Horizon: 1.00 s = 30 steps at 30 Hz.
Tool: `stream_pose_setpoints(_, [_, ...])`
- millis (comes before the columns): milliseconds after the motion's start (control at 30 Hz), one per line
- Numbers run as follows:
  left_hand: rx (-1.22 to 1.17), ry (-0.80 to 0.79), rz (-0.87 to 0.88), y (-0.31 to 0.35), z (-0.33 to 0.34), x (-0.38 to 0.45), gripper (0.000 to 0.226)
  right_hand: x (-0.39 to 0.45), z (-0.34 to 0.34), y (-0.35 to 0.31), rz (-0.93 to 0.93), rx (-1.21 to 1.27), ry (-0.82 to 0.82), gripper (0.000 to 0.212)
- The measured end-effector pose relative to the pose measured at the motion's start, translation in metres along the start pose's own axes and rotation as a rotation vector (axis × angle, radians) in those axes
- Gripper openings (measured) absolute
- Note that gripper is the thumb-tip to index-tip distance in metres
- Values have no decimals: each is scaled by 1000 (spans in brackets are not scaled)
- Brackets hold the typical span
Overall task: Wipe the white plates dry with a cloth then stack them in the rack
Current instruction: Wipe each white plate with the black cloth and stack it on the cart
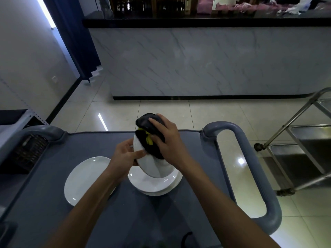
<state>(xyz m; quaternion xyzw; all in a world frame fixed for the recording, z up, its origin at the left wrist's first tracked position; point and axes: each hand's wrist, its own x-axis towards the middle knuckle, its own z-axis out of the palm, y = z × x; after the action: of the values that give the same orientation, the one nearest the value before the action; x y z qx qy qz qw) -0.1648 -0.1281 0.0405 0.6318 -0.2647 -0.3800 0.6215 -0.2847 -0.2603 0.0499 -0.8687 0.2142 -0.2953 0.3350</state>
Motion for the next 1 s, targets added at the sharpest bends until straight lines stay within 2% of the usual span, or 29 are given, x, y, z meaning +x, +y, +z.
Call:
stream_pose_setpoints(133, [27,-29,18,-1,-2,-1,31,4,5,-3,-52,-44,-2,47])
stream_pose_setpoints(500, [-186,-25,59,0,-25,-14,49,27,8,6,118,-8,90,48])
stream_pose_setpoints(800, [-358,29,68,0,-46,-18,35,22,-15,16,203,163,97,40])
stream_pose_setpoints(1000, [-463,95,57,-6,-43,-15,31,4,-14,15,234,130,50,43])
